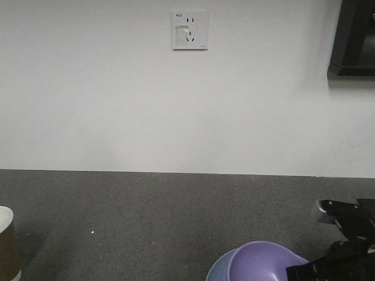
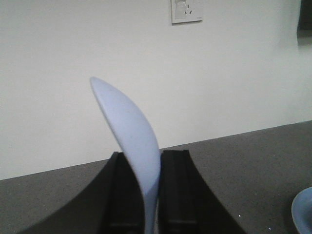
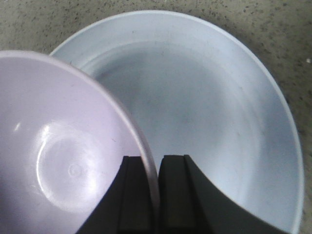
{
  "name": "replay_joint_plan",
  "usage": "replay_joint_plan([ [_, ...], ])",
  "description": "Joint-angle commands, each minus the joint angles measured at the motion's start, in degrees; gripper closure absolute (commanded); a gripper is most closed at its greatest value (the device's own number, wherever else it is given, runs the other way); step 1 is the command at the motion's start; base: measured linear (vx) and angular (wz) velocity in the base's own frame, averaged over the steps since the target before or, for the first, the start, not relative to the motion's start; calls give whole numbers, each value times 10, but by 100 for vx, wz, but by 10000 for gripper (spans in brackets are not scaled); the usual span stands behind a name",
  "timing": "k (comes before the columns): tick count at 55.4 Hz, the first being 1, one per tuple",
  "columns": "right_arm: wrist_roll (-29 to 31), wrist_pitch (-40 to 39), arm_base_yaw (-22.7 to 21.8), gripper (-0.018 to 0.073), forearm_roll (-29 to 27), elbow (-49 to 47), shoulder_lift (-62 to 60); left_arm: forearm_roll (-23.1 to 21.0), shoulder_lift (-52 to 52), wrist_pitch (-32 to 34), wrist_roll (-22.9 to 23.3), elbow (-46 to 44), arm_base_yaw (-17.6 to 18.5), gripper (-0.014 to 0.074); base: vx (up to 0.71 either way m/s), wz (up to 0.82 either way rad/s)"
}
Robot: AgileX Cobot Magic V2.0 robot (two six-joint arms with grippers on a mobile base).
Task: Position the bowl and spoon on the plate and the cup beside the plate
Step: 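Lower the lilac bowl onto the pale blue plate and open the right gripper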
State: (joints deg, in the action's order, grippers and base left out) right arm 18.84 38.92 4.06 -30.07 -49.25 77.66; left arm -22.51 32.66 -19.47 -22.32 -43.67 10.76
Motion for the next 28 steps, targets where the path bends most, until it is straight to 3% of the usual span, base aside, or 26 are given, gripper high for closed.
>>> replay_joint_plan([
  [1, -11, -29, 3, 568, -14, -35, 17, -10, 6, 44, 5, -14, 6, 594, 0, 0],
  [17, -7, -35, 3, 550, -14, -67, 73, -10, 6, 25, 5, -14, 6, 594, 0, 0],
  [28, -7, -35, 3, 445, -15, -69, 83, -10, 6, 24, 5, -14, 6, 594, 0, 0],
])
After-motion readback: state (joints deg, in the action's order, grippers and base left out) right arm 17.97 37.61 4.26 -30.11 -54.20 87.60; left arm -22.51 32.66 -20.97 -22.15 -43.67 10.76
